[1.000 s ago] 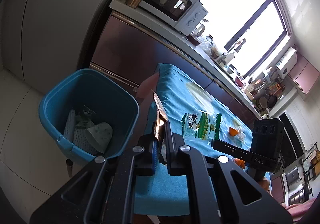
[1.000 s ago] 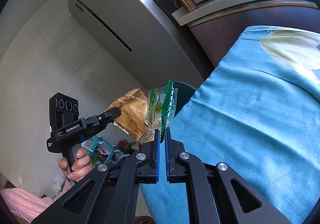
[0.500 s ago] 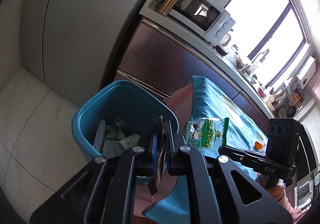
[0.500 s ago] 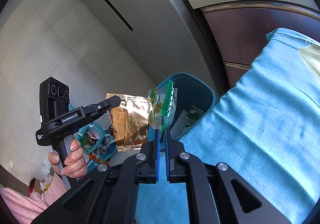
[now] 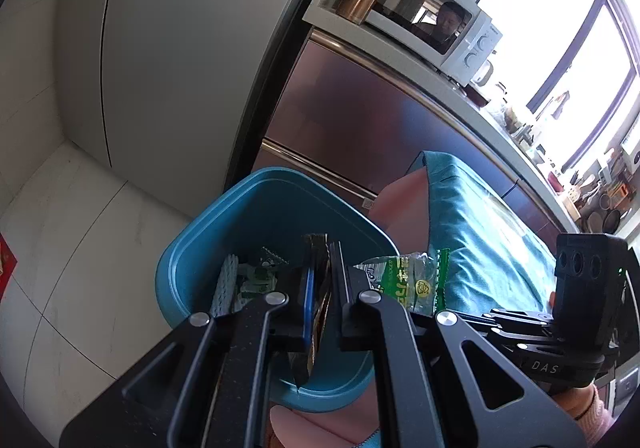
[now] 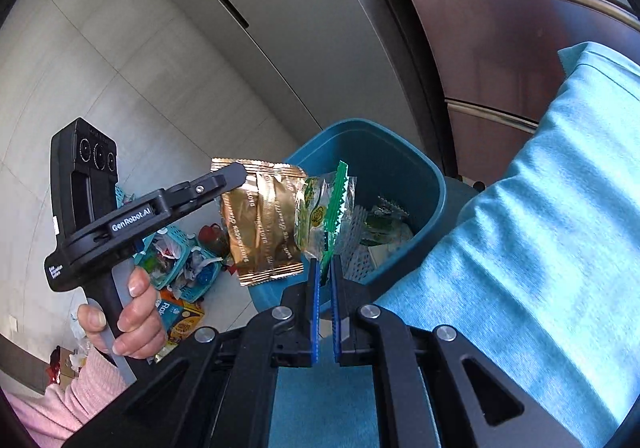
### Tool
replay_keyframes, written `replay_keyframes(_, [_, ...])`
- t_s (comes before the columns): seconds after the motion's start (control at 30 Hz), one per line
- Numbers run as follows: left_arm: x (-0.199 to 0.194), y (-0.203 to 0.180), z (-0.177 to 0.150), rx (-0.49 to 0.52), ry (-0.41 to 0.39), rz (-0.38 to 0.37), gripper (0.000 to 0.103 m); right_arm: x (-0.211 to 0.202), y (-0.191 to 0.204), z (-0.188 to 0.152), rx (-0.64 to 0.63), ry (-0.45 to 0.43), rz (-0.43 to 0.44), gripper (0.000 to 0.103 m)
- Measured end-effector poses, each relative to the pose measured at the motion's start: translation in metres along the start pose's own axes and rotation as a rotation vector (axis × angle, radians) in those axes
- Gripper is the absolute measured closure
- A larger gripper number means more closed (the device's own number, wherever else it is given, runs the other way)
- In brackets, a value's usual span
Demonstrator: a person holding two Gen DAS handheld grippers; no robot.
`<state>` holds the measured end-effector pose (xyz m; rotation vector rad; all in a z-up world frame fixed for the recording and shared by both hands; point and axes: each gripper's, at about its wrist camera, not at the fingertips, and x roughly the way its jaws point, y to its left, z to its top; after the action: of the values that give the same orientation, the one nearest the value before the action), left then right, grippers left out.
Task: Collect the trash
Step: 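Carry the gold and green wrappers to the teal bin and release both, then return both tools to the table toward the dotted cup and orange peel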
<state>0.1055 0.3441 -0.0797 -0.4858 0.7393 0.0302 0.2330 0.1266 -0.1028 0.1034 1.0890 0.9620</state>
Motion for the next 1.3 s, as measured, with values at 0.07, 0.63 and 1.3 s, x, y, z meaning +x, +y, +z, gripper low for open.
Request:
replay_keyframes(0.07, [0.005, -0.003, -0.002, 0.014, 0.009, 0.014, 0.097, 0.002, 0.003, 0.000, 0.001, 0.010, 0.003, 0.097])
replay_keyframes(0.63, [0.008, -0.023, -0.016, 0.080, 0.012, 0.019, 0.066, -0.026, 0.011, -0.017, 0.015, -0.028, 0.033, 0.077])
replay_keyframes(1.3, [-0.013, -0.187, -0.076, 0.393, 0.049, -0.300, 0.047, -0.215, -0.042, -0.126, 0.119, -0.353, -0.201, 0.058])
